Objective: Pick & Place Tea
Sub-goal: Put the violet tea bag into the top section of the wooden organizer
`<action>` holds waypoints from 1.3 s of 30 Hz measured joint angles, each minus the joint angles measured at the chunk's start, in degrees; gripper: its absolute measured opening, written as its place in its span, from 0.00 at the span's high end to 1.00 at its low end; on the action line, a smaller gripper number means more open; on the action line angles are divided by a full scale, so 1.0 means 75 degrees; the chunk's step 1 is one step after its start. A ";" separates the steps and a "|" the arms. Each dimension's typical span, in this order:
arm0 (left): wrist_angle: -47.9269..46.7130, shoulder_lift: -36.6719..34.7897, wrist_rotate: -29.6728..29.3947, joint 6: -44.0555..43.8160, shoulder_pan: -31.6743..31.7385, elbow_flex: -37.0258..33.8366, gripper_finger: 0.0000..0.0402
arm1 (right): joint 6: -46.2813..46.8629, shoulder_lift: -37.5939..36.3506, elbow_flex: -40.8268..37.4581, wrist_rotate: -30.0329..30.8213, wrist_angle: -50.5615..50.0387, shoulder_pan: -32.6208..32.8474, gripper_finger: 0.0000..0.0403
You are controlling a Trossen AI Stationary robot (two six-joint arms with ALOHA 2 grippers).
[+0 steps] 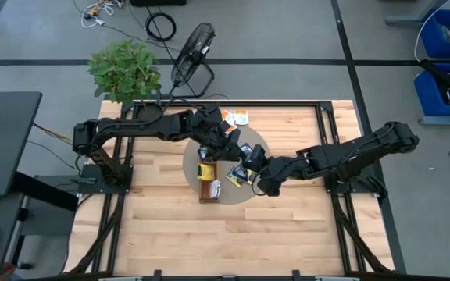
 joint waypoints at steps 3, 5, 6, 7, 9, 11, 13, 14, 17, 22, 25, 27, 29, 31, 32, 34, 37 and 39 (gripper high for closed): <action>0.0011 0.0000 -0.0006 0.0008 -0.0042 0.0000 0.55 | 0.0005 0.0000 0.0000 0.0000 0.0017 -0.0003 1.00; 0.0008 0.0000 -0.0009 0.0074 -0.0062 0.0000 0.55 | 0.0030 0.0000 0.0000 0.0000 0.0017 -0.0003 1.00; 0.0005 0.0000 -0.0011 0.0085 -0.0086 0.0000 0.55 | 0.0032 0.0000 0.0000 0.0000 0.0020 -0.0003 1.00; 0.0005 0.0000 -0.0028 0.0087 -0.0106 0.0000 0.56 | 0.0032 0.0000 0.0000 0.0000 0.0022 -0.0003 1.00; 0.0019 0.0034 -0.0032 0.0093 -0.0136 0.0000 0.56 | 0.0035 0.0000 0.0000 -0.0002 0.0023 -0.0003 1.00; 0.0011 0.0100 -0.0037 0.0096 -0.0167 0.0000 0.58 | 0.0048 0.0000 0.0000 -0.0001 0.0027 -0.0003 1.00; 0.0070 0.0175 -0.0092 0.0102 -0.0210 0.0000 0.60 | 0.0062 0.0000 0.0000 -0.0001 0.0014 -0.0003 1.00; 0.0056 0.0182 -0.0104 0.0102 -0.0217 0.0000 0.62 | 0.0101 0.0000 0.0000 -0.0010 0.0010 -0.0003 1.00; 0.0068 0.0181 -0.0209 0.0276 -0.0224 0.0000 0.69 | 0.0288 0.0000 0.0000 -0.0009 -0.0014 -0.0003 1.00; 0.0099 0.0184 -0.0319 0.0411 -0.0175 0.0000 0.83 | 0.0405 0.0000 0.0000 -0.0003 -0.0059 -0.0003 1.00; 0.0123 0.0181 -0.0323 0.0609 -0.0181 0.0002 0.93 | 0.0402 0.0000 0.0000 -0.0003 -0.0073 -0.0006 1.00; 0.0125 0.0181 -0.0333 0.0821 -0.0207 0.0003 0.98 | 0.0404 0.0000 0.0000 -0.0009 -0.0081 0.0000 1.00; 0.0125 0.0182 -0.0398 0.0977 -0.0234 0.0003 0.99 | 0.0406 0.0000 0.0000 -0.0009 -0.0086 0.0000 1.00; 0.0122 0.0181 -0.0537 0.1061 -0.0246 0.0003 0.99 | 0.0434 0.0000 0.0000 -0.0009 -0.0105 0.0000 1.00; 0.0119 0.0181 -0.0595 0.1112 -0.0266 0.0003 0.99 | 0.0467 0.0000 0.0000 -0.0003 -0.0112 0.0000 0.99; 0.0119 0.0181 -0.0798 0.1277 -0.0291 0.0003 0.99 | 0.0648 0.0000 0.0000 0.0027 -0.0114 0.0000 0.96; 0.0091 0.0169 -0.1032 0.1523 -0.0325 0.0003 0.99 | 0.1113 -0.0001 0.0000 0.0360 -0.0121 0.0000 0.90; 0.0060 0.0110 -0.1314 0.1673 -0.0357 0.0003 0.99 | 0.1375 -0.0023 0.0000 0.0512 -0.0112 0.0000 0.85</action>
